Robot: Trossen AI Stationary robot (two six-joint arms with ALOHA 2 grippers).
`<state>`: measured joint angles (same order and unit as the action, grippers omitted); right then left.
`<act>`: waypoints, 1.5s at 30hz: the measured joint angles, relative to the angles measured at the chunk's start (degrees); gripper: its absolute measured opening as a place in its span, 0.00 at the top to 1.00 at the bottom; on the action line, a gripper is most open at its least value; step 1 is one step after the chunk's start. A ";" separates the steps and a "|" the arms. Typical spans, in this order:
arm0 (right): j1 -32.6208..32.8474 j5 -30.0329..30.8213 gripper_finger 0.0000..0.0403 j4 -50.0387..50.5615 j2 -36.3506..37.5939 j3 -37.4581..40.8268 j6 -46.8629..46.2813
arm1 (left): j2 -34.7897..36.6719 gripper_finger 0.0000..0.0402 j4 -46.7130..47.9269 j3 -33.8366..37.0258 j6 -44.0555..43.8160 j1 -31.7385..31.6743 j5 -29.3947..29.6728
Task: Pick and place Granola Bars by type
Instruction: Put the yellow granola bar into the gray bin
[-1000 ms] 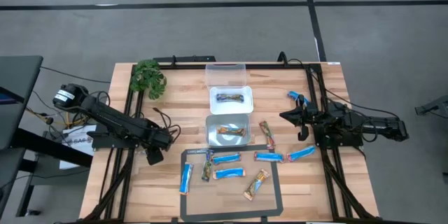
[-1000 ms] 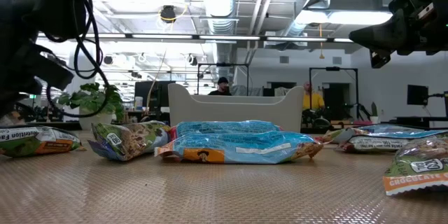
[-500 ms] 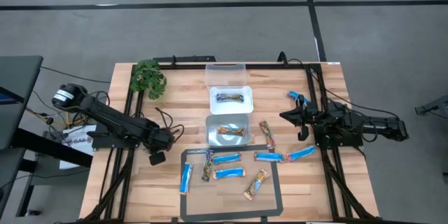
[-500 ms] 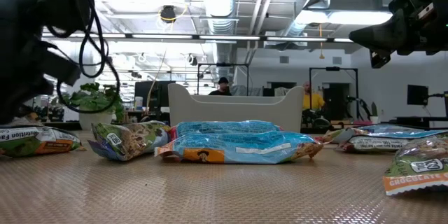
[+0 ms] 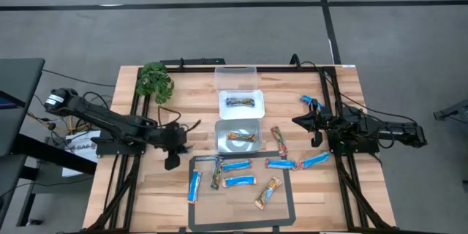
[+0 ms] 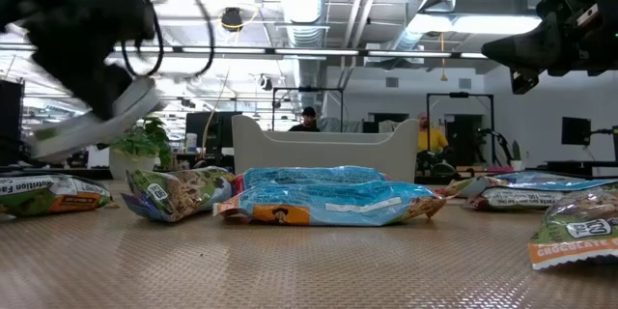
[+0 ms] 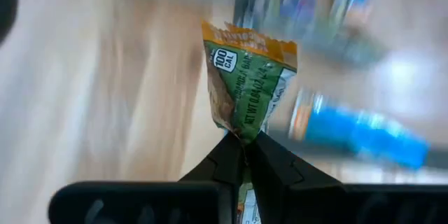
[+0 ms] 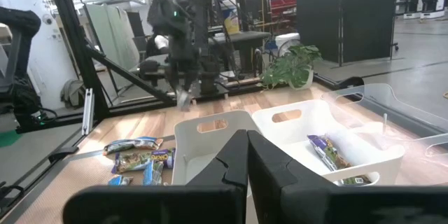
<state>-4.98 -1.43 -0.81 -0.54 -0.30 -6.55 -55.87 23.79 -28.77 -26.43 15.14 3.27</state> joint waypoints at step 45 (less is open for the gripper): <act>0.01 0.00 1.00 -0.01 0.01 0.00 0.00 | -39.34 0.95 -17.63 -32.47 48.81 -10.71 9.31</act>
<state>-4.97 -1.43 -0.82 -0.53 -0.30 -6.55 -95.21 6.16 -61.24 22.38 4.43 12.58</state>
